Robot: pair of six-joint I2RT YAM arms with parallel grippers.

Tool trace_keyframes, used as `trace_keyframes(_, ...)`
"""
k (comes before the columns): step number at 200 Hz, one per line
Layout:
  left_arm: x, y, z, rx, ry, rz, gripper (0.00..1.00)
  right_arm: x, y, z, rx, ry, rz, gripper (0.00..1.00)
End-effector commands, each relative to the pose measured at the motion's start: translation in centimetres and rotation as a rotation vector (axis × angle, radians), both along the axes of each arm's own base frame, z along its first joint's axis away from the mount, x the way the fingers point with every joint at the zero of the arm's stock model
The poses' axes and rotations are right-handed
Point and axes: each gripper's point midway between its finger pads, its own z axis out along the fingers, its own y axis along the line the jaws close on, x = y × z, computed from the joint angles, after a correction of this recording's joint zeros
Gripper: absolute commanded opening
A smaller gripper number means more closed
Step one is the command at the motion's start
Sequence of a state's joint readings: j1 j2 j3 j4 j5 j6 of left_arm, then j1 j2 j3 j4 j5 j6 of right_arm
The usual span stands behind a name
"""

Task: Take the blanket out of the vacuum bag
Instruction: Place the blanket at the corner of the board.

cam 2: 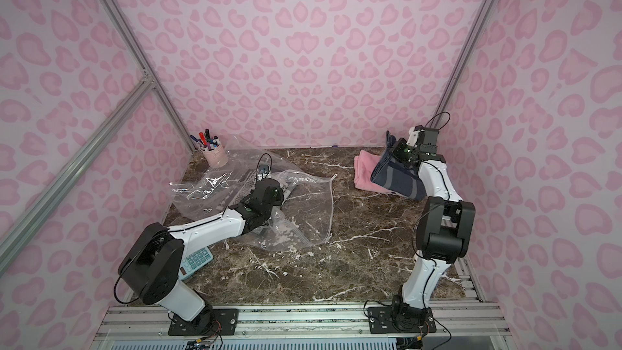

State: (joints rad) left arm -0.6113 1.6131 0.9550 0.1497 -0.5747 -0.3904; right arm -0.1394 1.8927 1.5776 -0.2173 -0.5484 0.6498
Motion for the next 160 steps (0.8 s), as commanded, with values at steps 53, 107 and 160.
trace_keyframes(53,0.6,-1.6,-0.5,-0.048,0.014,-0.035,0.04,-0.8,11.7,0.9,0.066,-0.178,0.491,0.98)
trace_keyframes(107,0.1,-1.5,-0.8,-0.039,0.027,-0.036,0.04,-1.9,9.2,0.6,0.007,-0.171,0.414,0.98)
trace_keyframes(160,0.1,-2.1,-0.3,-0.05,0.024,-0.055,0.04,-2.2,2.1,-8.4,0.07,0.13,0.127,0.96)
